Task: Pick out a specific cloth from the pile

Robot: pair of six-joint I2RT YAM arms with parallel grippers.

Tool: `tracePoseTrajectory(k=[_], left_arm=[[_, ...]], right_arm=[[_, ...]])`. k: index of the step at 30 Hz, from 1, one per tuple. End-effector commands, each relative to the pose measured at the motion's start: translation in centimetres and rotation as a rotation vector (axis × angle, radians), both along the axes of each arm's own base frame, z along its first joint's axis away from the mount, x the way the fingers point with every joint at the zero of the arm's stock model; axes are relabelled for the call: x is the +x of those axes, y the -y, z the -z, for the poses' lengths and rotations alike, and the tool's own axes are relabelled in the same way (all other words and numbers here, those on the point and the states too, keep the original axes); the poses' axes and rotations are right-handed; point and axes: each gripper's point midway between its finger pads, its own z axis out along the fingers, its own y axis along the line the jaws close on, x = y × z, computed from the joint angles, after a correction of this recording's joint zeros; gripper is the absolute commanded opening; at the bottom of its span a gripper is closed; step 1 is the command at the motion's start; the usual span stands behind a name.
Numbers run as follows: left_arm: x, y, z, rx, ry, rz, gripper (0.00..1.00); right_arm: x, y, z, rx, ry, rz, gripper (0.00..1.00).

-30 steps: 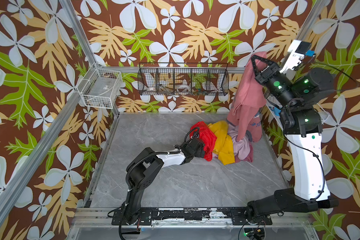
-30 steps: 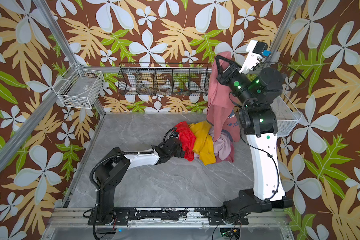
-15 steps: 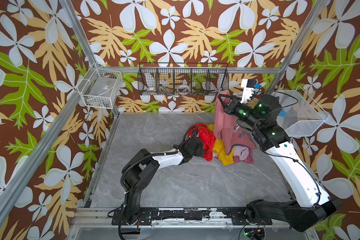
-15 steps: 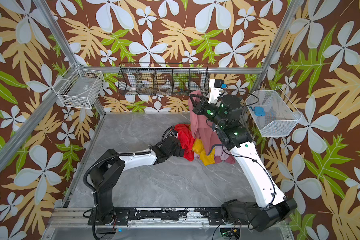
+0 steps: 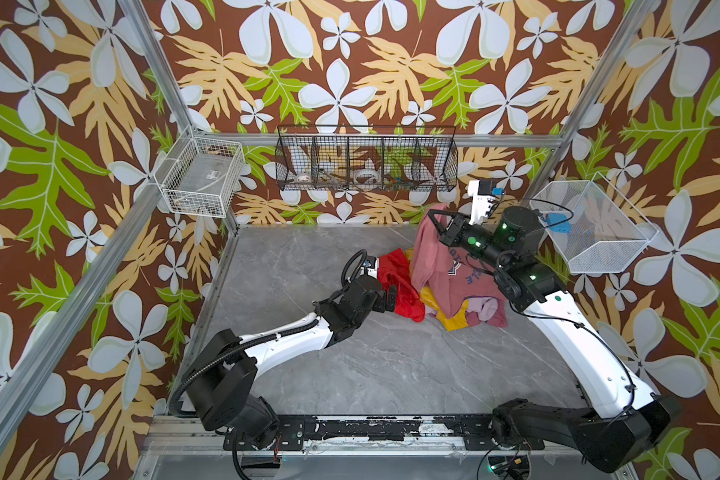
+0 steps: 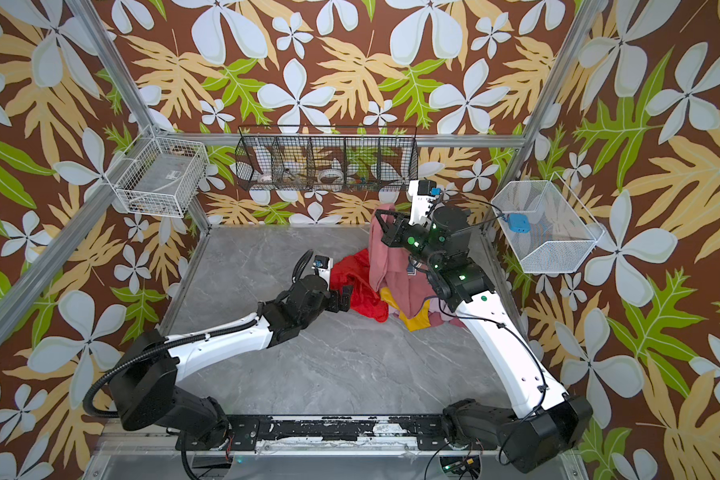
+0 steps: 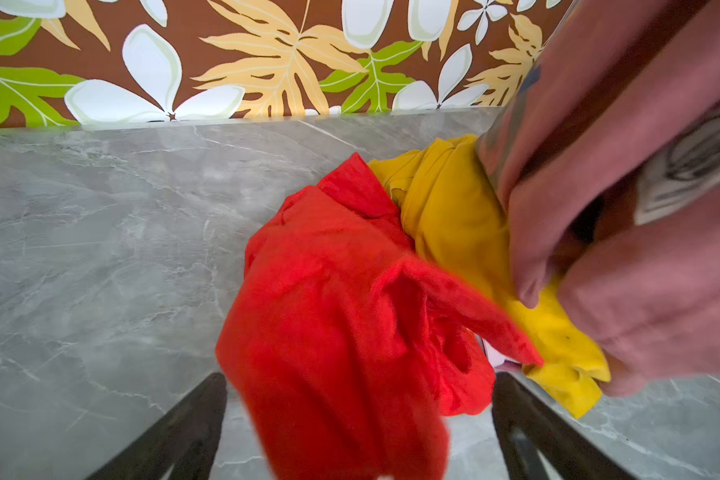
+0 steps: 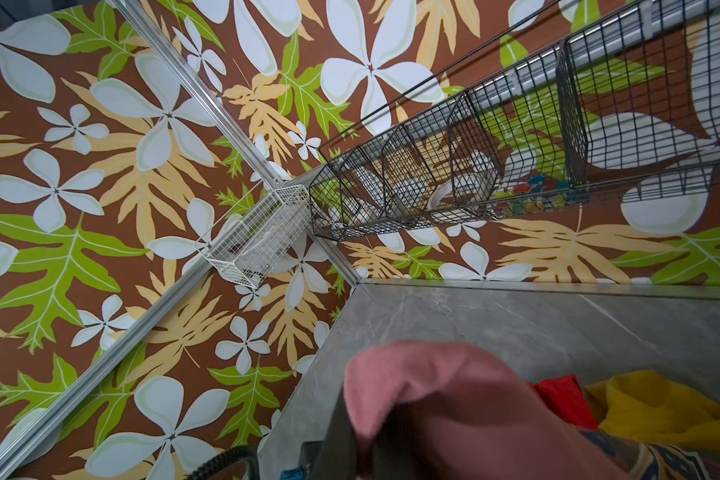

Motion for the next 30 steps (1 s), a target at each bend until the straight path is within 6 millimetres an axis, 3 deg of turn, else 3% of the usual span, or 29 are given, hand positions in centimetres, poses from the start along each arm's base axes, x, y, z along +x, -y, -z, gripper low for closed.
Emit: tracePoseTrajectory(k=[1, 8, 11, 18, 25, 30], left_arm=[[-0.5, 0.1, -1.1, -0.011, 0.032, 0.037, 1.0], [-0.8, 0.6, -1.6, 0.026, 0.042, 0.092, 1.0], [-0.9, 1.5, -3.2, 0.005, 0.07, 0.138, 1.0], [-1.5, 5.4, -7.7, -0.061, 0.177, 0.336, 1.0], [-1.7, 9.9, -7.8, -0.061, 0.152, 0.501, 1.0], [-0.8, 11.8, -8.8, -0.062, 0.184, 0.487, 1.0]], right_arm=[[0.2, 0.1, -0.4, 0.012, 0.045, 0.012, 0.0], [0.9, 1.3, 2.2, -0.036, -0.002, 0.088, 0.0], [0.7, 1.6, 2.9, -0.057, -0.018, 0.099, 0.0], [0.1, 1.1, 2.8, -0.037, -0.007, 0.061, 0.0], [-0.1, 1.5, 2.4, -0.057, -0.004, 0.077, 0.0], [-0.3, 1.6, 2.9, -0.053, -0.011, 0.085, 0.0]])
